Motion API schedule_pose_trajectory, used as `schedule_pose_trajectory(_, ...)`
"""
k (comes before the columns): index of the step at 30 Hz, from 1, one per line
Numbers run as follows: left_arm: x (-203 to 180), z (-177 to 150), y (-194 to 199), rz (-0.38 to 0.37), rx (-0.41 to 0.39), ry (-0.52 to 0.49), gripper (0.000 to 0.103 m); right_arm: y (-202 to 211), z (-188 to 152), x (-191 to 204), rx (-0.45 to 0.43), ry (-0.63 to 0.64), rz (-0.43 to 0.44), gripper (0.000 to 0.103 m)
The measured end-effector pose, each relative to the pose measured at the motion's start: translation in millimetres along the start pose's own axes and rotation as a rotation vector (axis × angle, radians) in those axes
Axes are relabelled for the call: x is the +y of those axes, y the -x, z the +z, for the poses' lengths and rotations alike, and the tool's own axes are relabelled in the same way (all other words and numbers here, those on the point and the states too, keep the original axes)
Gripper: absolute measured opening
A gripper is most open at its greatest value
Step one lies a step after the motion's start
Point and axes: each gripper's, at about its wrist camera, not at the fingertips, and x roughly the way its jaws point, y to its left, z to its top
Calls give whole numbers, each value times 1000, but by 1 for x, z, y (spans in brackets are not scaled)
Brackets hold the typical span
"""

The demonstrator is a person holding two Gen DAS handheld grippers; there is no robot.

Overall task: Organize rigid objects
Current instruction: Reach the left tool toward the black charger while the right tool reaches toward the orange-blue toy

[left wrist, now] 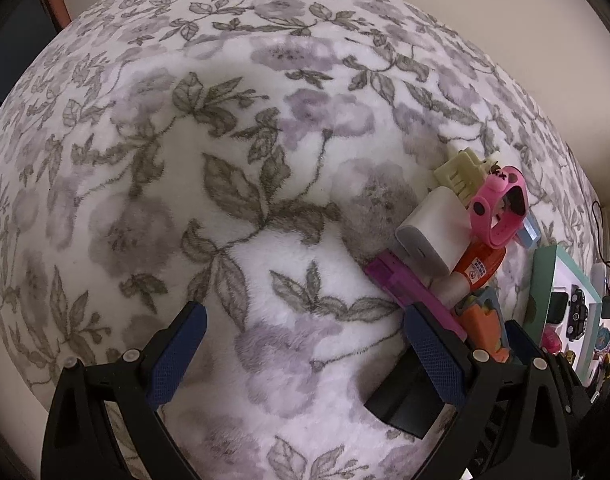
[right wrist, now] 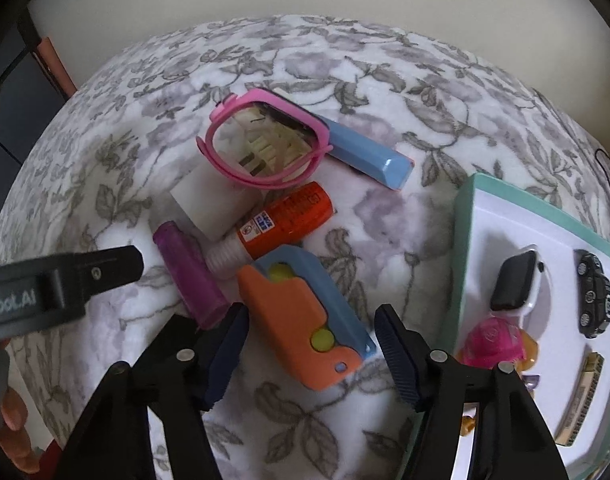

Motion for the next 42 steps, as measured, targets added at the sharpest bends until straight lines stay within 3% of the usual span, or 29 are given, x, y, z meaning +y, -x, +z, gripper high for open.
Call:
schedule_pose_trajectory(10, -9, -11, -4, -12, 6, -42, 99, 4, -7, 2, 13, -6, -1, 55)
schedule_pose_trajectory(25, -56, -30, -4, -20, 52, -142, 99, 16, -38, -7, 82, -104, 28, 55)
schedule_pose_trajectory(31, -74, -36, -18, -71, 86, -133, 99, 21, -48, -5, 97, -107, 27, 55)
schedule_pose_trajectory(35, -81, -45, -25, -51, 107, -145, 99, 24, -53, -6, 101, -110, 35, 55)
schedule_pose_trajectory(39, -76, -55, -22, -64, 114, -135, 96, 27, -57, -4, 109, -104, 31, 55)
schedule_pose_trajectory(42, -73, -60, -19, -94, 121, -130, 85, 28, -59, -4, 110, -107, 36, 55)
